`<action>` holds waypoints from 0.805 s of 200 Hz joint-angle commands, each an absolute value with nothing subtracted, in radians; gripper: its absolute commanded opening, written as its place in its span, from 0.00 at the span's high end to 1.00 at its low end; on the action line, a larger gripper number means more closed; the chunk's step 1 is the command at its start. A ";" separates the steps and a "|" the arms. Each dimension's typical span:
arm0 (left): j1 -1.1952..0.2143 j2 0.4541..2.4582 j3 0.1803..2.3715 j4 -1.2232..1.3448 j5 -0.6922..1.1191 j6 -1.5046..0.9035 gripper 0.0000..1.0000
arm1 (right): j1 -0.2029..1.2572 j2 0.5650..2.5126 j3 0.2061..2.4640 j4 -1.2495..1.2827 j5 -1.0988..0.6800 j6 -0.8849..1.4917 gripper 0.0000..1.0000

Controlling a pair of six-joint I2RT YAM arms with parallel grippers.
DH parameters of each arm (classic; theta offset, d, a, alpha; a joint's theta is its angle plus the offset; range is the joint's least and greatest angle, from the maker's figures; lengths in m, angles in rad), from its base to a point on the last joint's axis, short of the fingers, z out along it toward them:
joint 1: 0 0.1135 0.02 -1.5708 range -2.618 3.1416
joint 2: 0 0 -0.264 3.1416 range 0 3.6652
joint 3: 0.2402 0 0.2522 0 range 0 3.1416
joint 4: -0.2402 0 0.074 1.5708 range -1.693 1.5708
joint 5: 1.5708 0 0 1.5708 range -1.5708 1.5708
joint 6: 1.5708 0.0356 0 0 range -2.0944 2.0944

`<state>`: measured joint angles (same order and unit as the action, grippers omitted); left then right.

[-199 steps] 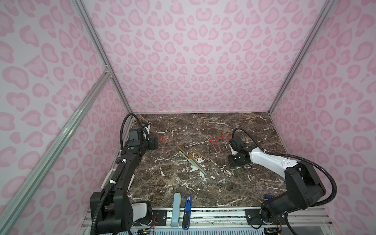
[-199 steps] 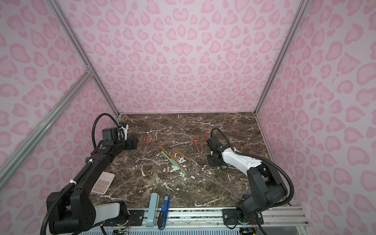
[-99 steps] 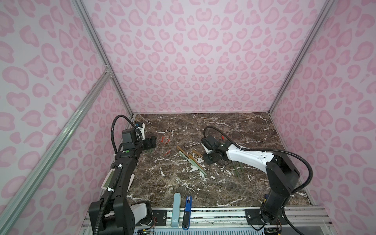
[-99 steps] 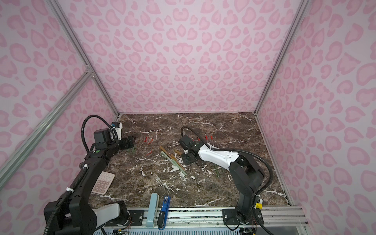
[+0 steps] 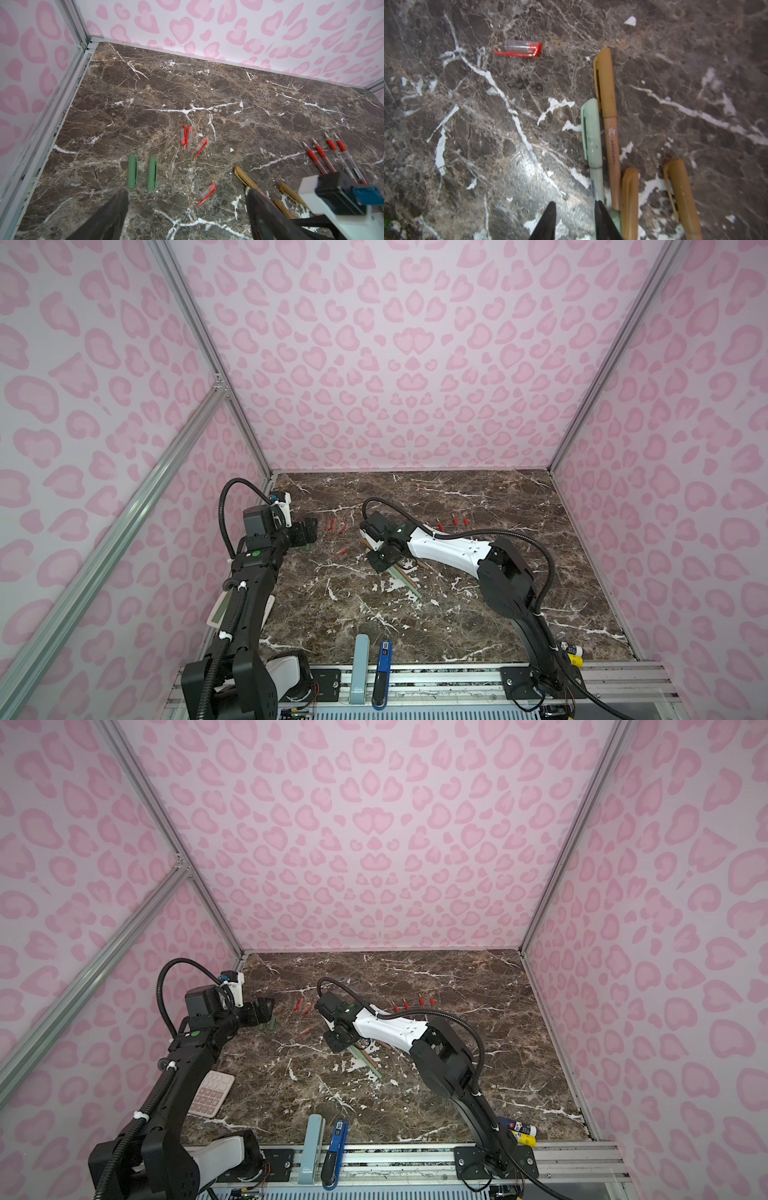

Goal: Remove pen caps from pens
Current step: Place the pen at the middle-right of the table, then pick up the pen from the center of the table.

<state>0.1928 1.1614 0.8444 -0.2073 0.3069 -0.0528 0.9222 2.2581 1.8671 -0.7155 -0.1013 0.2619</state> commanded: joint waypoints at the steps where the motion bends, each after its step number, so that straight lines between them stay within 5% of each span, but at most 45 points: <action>1: 0.195 1.154 0.846 -0.173 0.322 -0.061 0.09 | 0.920 2.286 1.895 -0.784 -0.084 0.230 0.69; 161: 0.206 1.173 0.851 -0.171 0.326 -0.083 0.11 | 0.910 2.375 1.890 -0.788 -0.133 0.237 0.77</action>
